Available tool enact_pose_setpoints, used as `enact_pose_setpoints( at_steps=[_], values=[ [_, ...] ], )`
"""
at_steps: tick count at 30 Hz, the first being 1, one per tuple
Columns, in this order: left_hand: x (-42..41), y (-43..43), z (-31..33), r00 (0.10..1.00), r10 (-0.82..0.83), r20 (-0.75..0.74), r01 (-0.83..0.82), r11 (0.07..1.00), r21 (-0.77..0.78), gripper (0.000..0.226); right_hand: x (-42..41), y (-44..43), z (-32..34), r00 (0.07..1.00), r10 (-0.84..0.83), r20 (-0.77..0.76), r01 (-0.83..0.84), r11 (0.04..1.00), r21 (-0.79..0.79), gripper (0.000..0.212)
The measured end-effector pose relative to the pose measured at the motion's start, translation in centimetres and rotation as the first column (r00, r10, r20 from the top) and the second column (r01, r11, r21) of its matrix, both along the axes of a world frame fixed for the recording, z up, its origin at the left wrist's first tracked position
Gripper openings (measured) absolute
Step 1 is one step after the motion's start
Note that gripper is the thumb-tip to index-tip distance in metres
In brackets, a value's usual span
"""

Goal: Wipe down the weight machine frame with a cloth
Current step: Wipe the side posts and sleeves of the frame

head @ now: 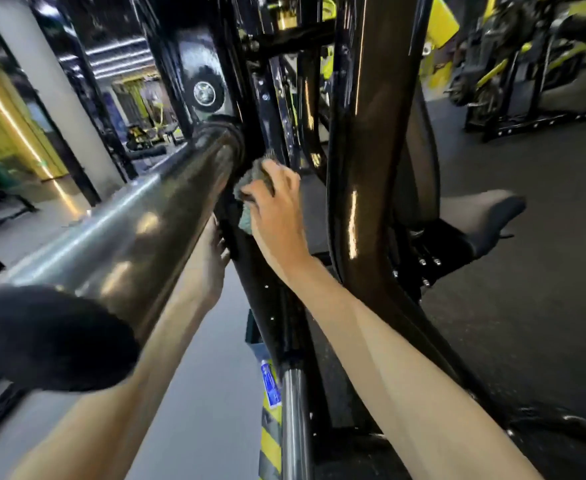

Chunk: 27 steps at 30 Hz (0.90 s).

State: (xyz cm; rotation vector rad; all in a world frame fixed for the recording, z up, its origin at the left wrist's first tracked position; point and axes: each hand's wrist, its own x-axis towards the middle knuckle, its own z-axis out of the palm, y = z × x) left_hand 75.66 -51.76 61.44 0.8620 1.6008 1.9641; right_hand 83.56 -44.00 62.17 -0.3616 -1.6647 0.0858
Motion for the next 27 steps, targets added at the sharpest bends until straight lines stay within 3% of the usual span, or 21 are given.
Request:
enact_pose_setpoints(
  at_steps=[3, 5, 9, 11, 13, 16, 19, 23, 27],
  values=[
    [-0.5, 0.6, -1.0, 0.997, -0.029, -0.075, 0.034, 0.998, 0.058, 0.046, -1.2, 0.1, 0.8, 0.995, 0.093, -0.042, -0.089, 0.991, 0.098, 0.021],
    [-0.9, 0.7, -1.8, 0.997, -0.063, -0.042, 0.067, 0.991, 0.112, 0.046, -2.5, 0.0, -2.1, 0.995, 0.093, -0.045, -0.086, 0.987, 0.137, 0.022],
    [-1.1, 1.2, -2.2, 0.993, -0.077, -0.085, 0.089, 0.986, 0.142, 0.048, -2.6, -0.3, -14.6, 0.974, 0.133, 0.182, -0.175, 0.955, 0.238, 0.036],
    [-1.0, 1.3, -2.4, 0.991, -0.050, -0.122, 0.068, 0.987, 0.147, 0.046, -1.2, -0.4, -18.3, 0.945, 0.027, 0.325, -0.147, 0.924, 0.352, 0.049],
    [-0.8, 1.5, -2.7, 0.987, -0.025, -0.158, 0.052, 0.985, 0.167, 0.043, -0.6, -0.1, -17.9, 0.943, 0.006, 0.332, -0.119, 0.939, 0.322, 0.053],
    [-0.7, 1.6, -3.2, 0.988, -0.027, -0.153, 0.059, 0.977, 0.207, 0.045, -0.6, 0.5, -16.3, 0.977, 0.005, 0.213, -0.056, 0.970, 0.235, 0.040],
    [-0.8, 1.4, -4.1, 0.982, -0.030, -0.188, 0.069, 0.976, 0.208, 0.048, 0.0, 0.0, -19.7, 0.961, 0.001, 0.275, -0.076, 0.962, 0.263, 0.034],
    [-0.3, 0.2, -7.5, 0.982, 0.023, -0.189, -0.001, 0.993, 0.116, 0.039, 1.3, -0.9, -19.8, 0.951, 0.001, 0.308, -0.115, 0.929, 0.352, 0.034],
    [-0.8, 0.2, -12.7, 0.993, -0.030, -0.115, 0.026, 0.999, -0.031, 0.059, 0.4, -0.1, -16.6, 0.979, -0.050, 0.196, -0.024, 0.934, 0.357, 0.030]
  ],
)
